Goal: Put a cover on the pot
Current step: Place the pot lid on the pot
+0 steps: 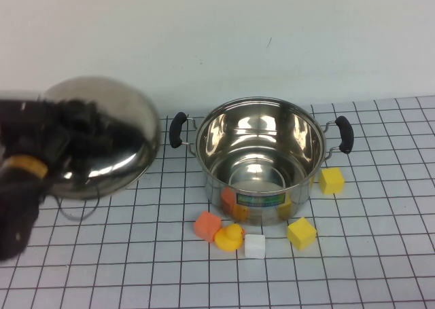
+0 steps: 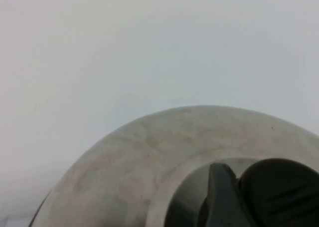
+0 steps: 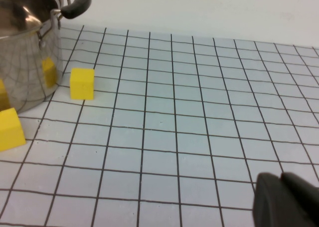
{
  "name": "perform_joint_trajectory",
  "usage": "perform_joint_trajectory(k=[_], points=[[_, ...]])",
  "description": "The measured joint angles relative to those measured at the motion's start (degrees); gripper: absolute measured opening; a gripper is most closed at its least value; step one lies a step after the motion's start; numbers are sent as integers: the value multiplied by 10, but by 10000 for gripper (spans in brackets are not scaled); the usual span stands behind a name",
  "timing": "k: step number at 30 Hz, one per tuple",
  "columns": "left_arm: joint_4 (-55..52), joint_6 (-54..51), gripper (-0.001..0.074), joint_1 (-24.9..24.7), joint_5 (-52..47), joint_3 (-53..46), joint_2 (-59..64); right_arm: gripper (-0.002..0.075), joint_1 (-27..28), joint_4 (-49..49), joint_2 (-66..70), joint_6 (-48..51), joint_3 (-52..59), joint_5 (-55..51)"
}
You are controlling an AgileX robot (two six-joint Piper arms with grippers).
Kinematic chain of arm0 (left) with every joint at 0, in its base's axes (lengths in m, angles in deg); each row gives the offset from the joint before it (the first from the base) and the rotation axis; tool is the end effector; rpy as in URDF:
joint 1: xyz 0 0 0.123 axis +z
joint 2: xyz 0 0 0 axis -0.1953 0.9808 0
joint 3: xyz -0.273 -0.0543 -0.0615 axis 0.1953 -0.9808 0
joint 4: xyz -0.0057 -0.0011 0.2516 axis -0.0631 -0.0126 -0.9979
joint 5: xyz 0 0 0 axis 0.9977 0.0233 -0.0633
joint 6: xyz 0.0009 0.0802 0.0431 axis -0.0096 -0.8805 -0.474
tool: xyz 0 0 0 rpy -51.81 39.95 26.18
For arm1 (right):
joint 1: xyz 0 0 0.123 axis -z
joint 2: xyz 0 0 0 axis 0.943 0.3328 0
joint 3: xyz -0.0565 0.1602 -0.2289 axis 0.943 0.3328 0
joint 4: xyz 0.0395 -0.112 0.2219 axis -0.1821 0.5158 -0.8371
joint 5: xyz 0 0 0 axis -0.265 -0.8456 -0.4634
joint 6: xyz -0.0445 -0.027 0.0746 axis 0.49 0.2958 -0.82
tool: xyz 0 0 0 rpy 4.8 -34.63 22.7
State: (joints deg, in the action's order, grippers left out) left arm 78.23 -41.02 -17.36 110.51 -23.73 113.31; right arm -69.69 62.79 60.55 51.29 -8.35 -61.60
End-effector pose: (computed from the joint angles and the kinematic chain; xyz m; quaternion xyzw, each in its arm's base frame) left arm 0.3183 -0.0362 0.2208 0.0151 0.7146 -0.0768 0.6952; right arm 0.0528 -0.0035 0.1762 -0.0458 0.7945 -0.0623 0.6024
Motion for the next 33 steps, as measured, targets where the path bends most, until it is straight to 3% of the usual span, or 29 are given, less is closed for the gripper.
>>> perform_joint_trajectory(k=[5, 10, 21, 33], points=[[-162, 143, 326, -18, -114, 108, -13, 9, 0, 0, 0, 0, 0, 0], [-273, 261, 326, -74, -169, 218, 38, 9, 0, 0, 0, 0, 0, 0], [-354, 301, 326, -204, -278, 399, 192, 9, 0, 0, 0, 0, 0, 0], [-404, 343, 326, -224, -286, 475, 281, 9, 0, 0, 0, 0, 0, 0]])
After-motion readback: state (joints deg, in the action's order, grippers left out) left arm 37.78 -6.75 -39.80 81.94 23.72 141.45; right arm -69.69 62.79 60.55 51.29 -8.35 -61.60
